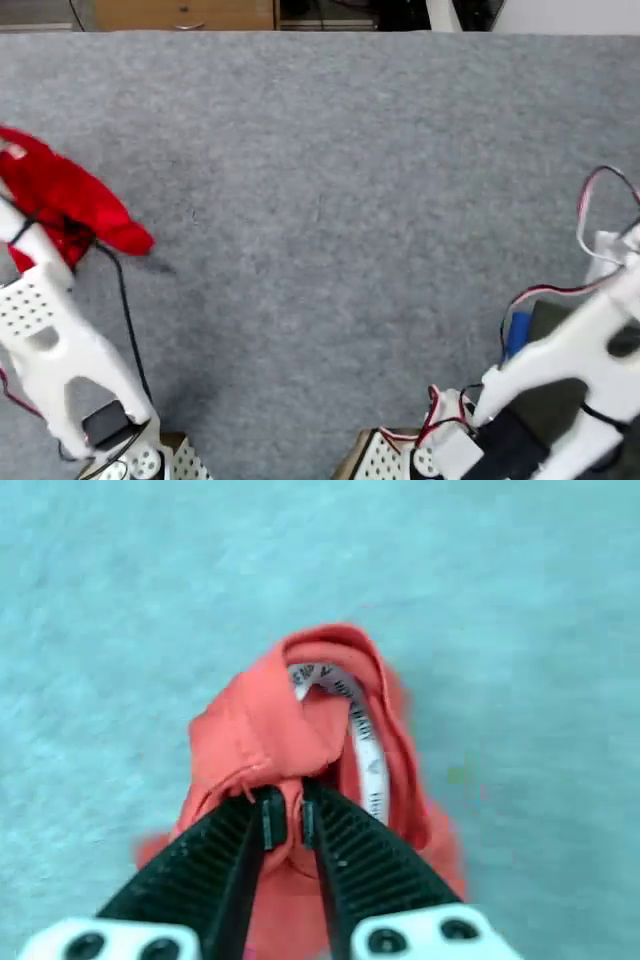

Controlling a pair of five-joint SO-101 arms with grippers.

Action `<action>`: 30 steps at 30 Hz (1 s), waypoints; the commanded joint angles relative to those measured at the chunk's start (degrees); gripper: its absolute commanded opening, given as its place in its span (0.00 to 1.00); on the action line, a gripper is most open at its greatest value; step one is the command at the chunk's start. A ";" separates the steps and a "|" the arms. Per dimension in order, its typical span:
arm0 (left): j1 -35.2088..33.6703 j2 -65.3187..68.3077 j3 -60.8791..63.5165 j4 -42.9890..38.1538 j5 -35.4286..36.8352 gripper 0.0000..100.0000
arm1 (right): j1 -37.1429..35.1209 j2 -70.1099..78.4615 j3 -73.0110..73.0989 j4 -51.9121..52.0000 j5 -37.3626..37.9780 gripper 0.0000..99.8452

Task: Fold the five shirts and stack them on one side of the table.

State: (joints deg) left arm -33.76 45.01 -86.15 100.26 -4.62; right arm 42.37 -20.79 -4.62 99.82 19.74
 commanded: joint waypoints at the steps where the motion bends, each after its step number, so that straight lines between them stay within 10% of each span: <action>1: 10.02 -14.90 8.00 0.70 3.69 0.02 | -4.53 1.19 2.07 -3.16 -0.09 0.06; 13: 51.52 -51.47 55.82 0.53 8.70 0.03 | -9.98 10.59 6.46 -8.97 5.89 0.06; 16: 57.32 -56.92 64.44 0.53 8.97 0.16 | -9.98 12.44 6.46 -8.70 6.68 0.06; 24: 52.84 -72.84 71.38 0.53 9.58 0.31 | -17.19 12.70 6.20 -2.02 6.68 0.06; 30: 22.86 -82.68 75.08 0.53 9.23 0.31 | -34.86 12.79 6.02 1.93 6.24 0.06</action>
State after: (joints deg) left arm 5.63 -33.14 -13.45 100.35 5.32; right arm 16.35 -8.22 1.71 100.18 25.98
